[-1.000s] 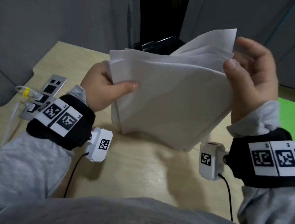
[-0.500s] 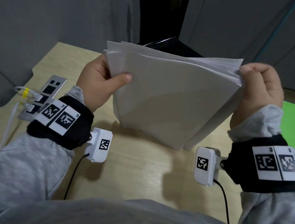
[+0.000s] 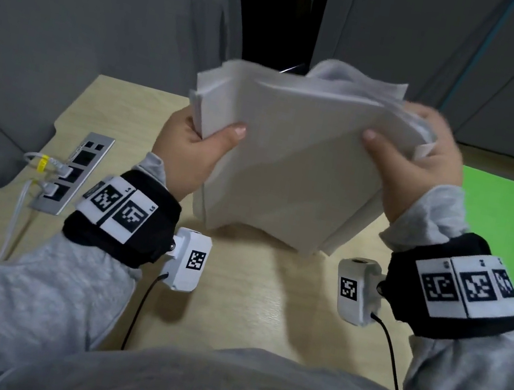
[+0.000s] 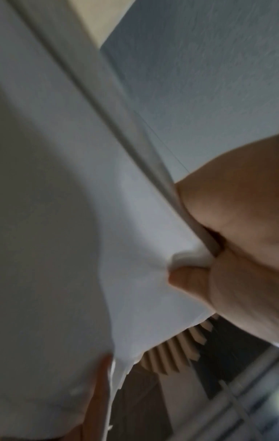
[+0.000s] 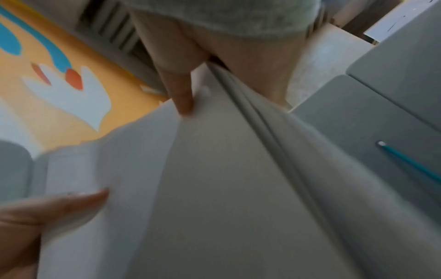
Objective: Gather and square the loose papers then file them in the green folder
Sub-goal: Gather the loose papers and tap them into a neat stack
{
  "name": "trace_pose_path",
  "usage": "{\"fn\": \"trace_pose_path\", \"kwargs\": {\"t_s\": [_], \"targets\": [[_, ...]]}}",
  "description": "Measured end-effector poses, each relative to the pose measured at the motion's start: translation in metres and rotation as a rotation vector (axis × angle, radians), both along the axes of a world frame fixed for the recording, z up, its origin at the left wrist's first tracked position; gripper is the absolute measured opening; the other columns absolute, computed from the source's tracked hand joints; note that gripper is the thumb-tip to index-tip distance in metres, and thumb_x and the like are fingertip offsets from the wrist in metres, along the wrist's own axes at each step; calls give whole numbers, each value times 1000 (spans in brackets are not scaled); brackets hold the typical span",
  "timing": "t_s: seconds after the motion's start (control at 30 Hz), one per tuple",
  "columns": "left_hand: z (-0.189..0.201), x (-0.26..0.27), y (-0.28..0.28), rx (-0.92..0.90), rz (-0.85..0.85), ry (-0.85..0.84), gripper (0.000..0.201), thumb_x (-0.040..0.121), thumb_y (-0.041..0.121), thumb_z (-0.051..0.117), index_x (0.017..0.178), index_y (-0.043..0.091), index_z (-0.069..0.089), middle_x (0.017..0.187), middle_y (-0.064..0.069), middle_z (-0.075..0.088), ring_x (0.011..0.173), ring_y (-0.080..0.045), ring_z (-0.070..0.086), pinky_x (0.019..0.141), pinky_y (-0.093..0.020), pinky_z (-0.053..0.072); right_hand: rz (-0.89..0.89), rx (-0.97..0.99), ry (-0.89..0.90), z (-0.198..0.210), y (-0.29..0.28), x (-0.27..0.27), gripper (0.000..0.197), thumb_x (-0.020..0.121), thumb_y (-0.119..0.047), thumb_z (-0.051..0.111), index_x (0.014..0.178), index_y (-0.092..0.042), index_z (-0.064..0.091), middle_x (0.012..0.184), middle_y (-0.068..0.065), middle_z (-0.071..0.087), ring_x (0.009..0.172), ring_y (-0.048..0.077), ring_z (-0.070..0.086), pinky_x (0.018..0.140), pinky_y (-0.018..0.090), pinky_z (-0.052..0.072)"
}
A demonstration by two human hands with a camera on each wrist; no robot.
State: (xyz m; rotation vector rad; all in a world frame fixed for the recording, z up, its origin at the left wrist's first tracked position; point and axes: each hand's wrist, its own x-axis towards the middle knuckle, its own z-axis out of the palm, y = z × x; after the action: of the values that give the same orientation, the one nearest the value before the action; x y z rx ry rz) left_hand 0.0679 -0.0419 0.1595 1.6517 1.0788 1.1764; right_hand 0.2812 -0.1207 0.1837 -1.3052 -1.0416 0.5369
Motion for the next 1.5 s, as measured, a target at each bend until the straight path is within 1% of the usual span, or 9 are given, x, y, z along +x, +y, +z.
{"fn": "trace_pose_path", "kwargs": {"t_s": [0.23, 0.47, 0.57, 0.7, 0.87, 1.07, 1.17, 1.37, 1.5], "targets": [[-4, -19, 13, 19, -147, -173, 43, 64, 24, 74, 104, 28, 58, 97, 11, 64, 91, -15, 61, 79, -35, 50, -35, -9, 160, -18, 2, 7, 88, 65, -34, 76, 136, -14, 27, 118, -2, 56, 103, -2, 60, 88, 19, 49], [-11, -4, 2, -74, 107, -6, 12, 72, 21, 75, 72, 27, 65, 68, 15, 67, 61, 6, 64, 60, -20, 52, -44, -55, 33, -32, 3, -11, 34, 84, -8, 64, 112, -25, 56, 96, -12, 63, 83, -7, 61, 71, 6, 46], [-2, -6, 5, 46, 81, -139, 19, 67, 18, 67, 85, 23, 62, 68, 16, 66, 65, 2, 62, 56, -17, 49, 20, 179, 143, -26, -1, -8, 37, 82, -11, 64, 113, -25, 49, 104, -3, 61, 92, 4, 62, 76, 19, 50], [-29, -9, 6, -191, -55, -40, 70, 55, 26, 73, 119, 7, 53, 95, 5, 66, 81, 1, 65, 66, -16, 51, 34, -349, 64, -49, 1, -4, 62, 74, -23, 75, 128, -19, 44, 106, -2, 62, 98, 15, 63, 77, 24, 53], [-23, -1, 3, -150, 125, 76, 26, 72, 11, 71, 98, 7, 66, 76, 10, 66, 71, -2, 66, 54, -12, 50, -119, -302, -20, -46, 5, -12, 9, 79, -23, 71, 84, -24, 64, 76, -10, 65, 74, 13, 63, 70, 26, 49], [-24, -13, 5, -143, -66, -110, 52, 61, 13, 73, 110, 8, 56, 92, 5, 66, 82, 2, 63, 70, -16, 51, -7, -168, 149, -38, 8, -5, 54, 78, -17, 73, 126, -13, 50, 98, -7, 65, 83, -2, 65, 66, 11, 50], [-39, -10, 5, -243, -82, 135, 48, 65, 27, 76, 107, 10, 63, 99, -6, 71, 93, -16, 67, 81, -38, 55, 39, -405, -2, -45, 12, -6, 37, 82, -18, 69, 117, -15, 56, 87, -9, 63, 81, 4, 64, 64, 8, 45], [-15, -5, 5, 7, 163, -34, 31, 75, 15, 73, 99, 23, 55, 87, 16, 62, 73, 13, 62, 61, -8, 49, -111, 1, 101, -30, 8, -17, 13, 86, -21, 62, 93, -33, 61, 75, -22, 66, 73, -4, 60, 68, 18, 50], [-29, -5, 5, -184, 52, 2, 55, 62, 21, 73, 101, 34, 36, 95, 13, 56, 80, 4, 60, 67, -16, 52, -5, -79, 76, -38, 9, -18, 26, 85, -14, 63, 105, -31, 57, 89, -16, 65, 77, -4, 63, 69, 18, 52]]}}
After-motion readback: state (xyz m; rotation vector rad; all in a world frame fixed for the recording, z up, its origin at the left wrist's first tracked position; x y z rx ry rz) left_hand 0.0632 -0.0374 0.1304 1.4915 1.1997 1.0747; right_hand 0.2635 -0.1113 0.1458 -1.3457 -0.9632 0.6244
